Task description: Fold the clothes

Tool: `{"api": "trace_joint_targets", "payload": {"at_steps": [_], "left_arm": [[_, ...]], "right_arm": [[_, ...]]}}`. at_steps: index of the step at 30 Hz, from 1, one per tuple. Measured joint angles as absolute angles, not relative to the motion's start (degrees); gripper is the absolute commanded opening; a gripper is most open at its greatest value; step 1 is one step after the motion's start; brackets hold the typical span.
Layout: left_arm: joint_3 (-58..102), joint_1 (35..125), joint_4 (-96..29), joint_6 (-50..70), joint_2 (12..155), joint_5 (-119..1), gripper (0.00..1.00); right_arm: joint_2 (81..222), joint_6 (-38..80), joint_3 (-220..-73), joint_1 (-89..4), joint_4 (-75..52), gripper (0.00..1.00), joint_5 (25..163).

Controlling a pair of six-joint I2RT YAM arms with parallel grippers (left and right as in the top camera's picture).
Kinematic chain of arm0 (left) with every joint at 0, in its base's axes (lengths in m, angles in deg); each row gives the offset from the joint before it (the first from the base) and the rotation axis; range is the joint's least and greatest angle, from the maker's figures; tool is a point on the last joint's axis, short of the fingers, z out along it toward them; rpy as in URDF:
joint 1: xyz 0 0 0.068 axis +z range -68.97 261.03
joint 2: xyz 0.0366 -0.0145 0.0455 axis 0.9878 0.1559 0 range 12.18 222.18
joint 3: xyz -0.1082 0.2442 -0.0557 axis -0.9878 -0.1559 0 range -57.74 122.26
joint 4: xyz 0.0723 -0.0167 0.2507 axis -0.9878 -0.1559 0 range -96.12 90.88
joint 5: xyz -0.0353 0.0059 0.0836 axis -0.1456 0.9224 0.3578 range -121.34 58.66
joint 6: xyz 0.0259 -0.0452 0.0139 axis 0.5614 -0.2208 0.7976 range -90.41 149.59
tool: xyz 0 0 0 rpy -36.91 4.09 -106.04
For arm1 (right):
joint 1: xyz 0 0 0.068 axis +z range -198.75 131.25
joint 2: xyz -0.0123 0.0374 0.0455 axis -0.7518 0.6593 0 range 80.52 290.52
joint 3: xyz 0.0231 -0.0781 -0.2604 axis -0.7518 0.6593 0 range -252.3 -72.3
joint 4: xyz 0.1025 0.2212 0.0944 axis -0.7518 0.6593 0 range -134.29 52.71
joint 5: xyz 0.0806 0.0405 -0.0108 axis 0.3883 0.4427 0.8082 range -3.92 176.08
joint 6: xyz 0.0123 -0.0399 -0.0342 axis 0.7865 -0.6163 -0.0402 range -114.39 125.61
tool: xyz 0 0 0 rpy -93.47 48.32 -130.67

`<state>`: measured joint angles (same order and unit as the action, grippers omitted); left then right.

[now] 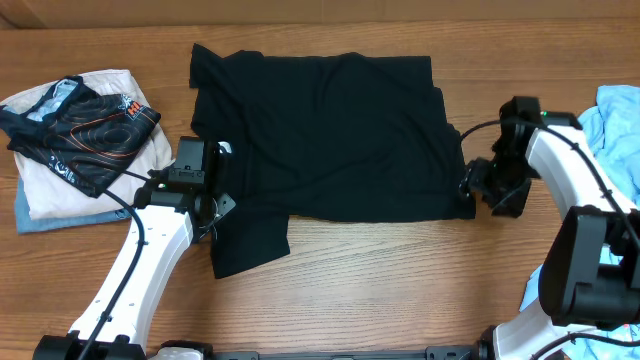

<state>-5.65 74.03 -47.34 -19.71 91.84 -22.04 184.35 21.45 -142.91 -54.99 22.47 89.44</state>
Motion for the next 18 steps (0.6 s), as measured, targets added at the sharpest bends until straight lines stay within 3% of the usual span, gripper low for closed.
{"api": "trace_joint_targets", "payload": {"at_steps": [7, 9, 11, 13, 18], "left_arm": [[-5.6, 74.0, -47.3, -19.7, 91.8, -22.1, 0.06], [-5.6, 74.0, -47.3, -19.7, 91.8, -22.1, 0.06], [-5.6, 74.0, -47.3, -19.7, 91.8, -22.0, 0.06], [-5.6, 74.0, -47.4, -19.7, 91.8, -22.1, 0.07], [-5.6, 74.0, -47.6, -19.7, 91.8, -22.1, 0.04]], "right_arm": [[184.3, 21.3, -139.2, -55.0, 15.6, 0.64, 89.9], [184.3, 20.9, -138.9, -55.0, 13.9, 0.54, 90.8], [184.3, 20.1, -138.8, -55.0, 12.8, 0.35, 91.9], [184.3, 20.5, -138.6, -55.0, 12.7, 0.07, 92.6], [184.3, 20.4, -138.6, -55.0, 13.9, 0.04, 93.3]]}}
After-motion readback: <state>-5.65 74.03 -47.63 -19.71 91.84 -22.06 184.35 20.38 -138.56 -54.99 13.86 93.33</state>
